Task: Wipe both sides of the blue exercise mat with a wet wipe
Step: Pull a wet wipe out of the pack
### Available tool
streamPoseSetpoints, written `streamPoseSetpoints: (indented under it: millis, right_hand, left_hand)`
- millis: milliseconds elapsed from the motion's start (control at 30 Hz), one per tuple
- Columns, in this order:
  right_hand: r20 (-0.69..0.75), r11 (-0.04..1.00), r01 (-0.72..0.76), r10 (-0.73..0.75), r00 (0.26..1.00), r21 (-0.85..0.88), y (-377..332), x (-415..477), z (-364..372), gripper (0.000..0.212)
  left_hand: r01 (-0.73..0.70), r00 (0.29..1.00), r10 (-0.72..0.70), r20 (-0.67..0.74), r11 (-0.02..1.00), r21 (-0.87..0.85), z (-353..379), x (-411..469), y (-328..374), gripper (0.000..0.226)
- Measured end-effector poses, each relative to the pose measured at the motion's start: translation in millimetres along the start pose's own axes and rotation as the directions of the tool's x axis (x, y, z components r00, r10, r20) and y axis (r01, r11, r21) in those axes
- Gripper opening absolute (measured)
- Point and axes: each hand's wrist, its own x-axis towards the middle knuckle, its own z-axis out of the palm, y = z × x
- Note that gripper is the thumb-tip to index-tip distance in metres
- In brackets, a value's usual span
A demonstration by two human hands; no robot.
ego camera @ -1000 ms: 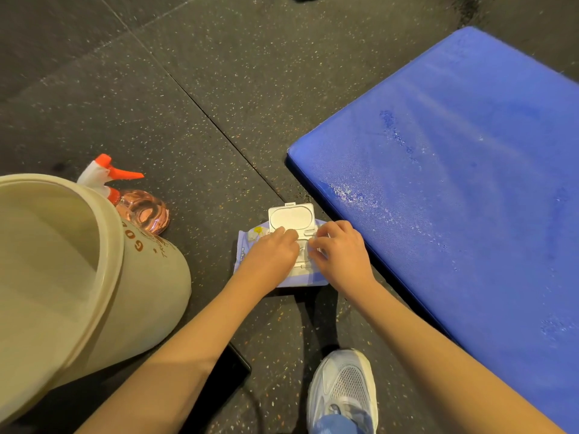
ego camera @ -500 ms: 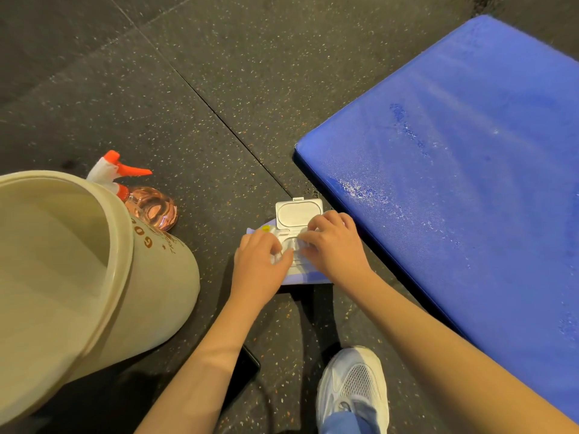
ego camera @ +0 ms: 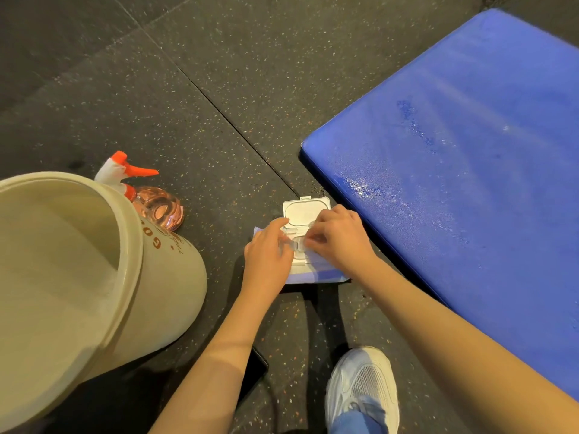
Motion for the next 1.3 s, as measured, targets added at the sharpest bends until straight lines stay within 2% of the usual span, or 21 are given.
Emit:
streamPoseSetpoints:
  millis: [33, 233, 367, 500, 567, 633, 700, 800, 900, 967, 1000, 1100, 1200, 1300]
  right_hand:
    - [-0.016, 0.999, 0.038, -0.038, 0.999, -0.021, 1.5, -1.4, 1.8, 0.006]
    - [0.028, 0.958, 0.165, -0.163, 0.986, -0.233, -3.2, -4.7, 6.7, 0.019]
    - [0.044, 0.921, 0.189, -0.185, 0.982, -0.340, -12.1, -6.3, 12.5, 0.014]
    - [0.017, 0.987, 0.085, -0.084, 0.996, -0.138, -9.1, -6.2, 19.7, 0.030]
    - [-0.014, 1.000, 0.027, -0.028, 1.000, -0.013, -7.3, -7.5, 21.3, 0.026]
    - [-0.055, 0.996, 0.022, -0.017, 0.998, 0.089, -3.2, -9.0, 22.5, 0.013]
    - [-0.050, 0.992, 0.070, -0.066, 0.997, 0.100, 1.2, -11.5, 21.7, 0.005]
    - [-0.016, 0.990, 0.134, -0.134, 0.991, 0.033, 3.5, -11.8, 19.5, 0.012]
    - [-0.022, 0.995, 0.100, -0.100, 0.995, -0.002, -4.1, -9.0, 19.2, 0.017]
    - [-0.043, 0.995, 0.054, -0.051, 0.998, 0.082, -9.3, -8.5, 18.3, 0.012]
    - [-0.049, 0.990, 0.043, -0.037, 0.998, 0.132, -11.6, -8.9, 16.8, 0.006]
    - [-0.021, 0.961, -0.073, 0.081, 0.996, 0.268, -13.6, -12.1, 10.5, 0.014]
    - [-0.005, 0.853, -0.203, 0.235, 0.972, 0.480, -15.1, -15.9, 0.2, 0.013]
    - [0.047, 0.808, -0.273, 0.293, 0.955, 0.522, -19.0, -15.7, -5.3, 0.012]
  left_hand:
    - [0.002, 1.000, -0.002, -0.008, 1.000, -0.023, 1.1, -1.1, -1.0, 0.038]
    - [-0.116, 0.993, 0.117, -0.007, 0.990, 0.077, 4.1, -3.1, -13.5, 0.022]
    - [-0.132, 0.990, 0.135, -0.037, 0.989, 0.064, 4.5, -7.0, -21.2, 0.019]
    - [-0.109, 0.993, 0.110, -0.046, 0.994, 0.031, 5.8, -6.3, -22.1, 0.016]
    - [-0.097, 0.994, 0.098, -0.040, 0.995, 0.032, 5.5, -6.6, -21.8, 0.017]
    - [-0.084, 0.996, 0.085, -0.041, 0.996, 0.035, 5.1, -7.1, -21.9, 0.017]
    - [-0.074, 0.996, 0.076, -0.047, 0.997, 0.034, 5.3, -7.1, -21.8, 0.016]
    - [-0.060, 0.997, 0.062, -0.045, 0.998, 0.035, 5.9, -6.6, -18.9, 0.016]
    - [-0.047, 0.998, 0.049, -0.043, 0.998, 0.041, 4.9, -7.9, -16.0, 0.015]
    - [-0.046, 0.998, 0.048, -0.045, 0.998, 0.033, 4.9, -8.8, -15.9, 0.016]
    - [-0.042, 0.998, 0.043, -0.046, 0.999, 0.029, 5.2, -9.0, -15.9, 0.017]
    - [-0.024, 0.999, 0.025, -0.044, 0.999, 0.025, 5.1, -9.8, -15.3, 0.019]
    - [-0.027, 0.999, 0.028, -0.039, 0.999, 0.022, 4.4, -10.1, -15.2, 0.019]
    - [-0.022, 0.999, 0.023, -0.037, 1.000, 0.023, 4.7, -9.0, -15.1, 0.019]
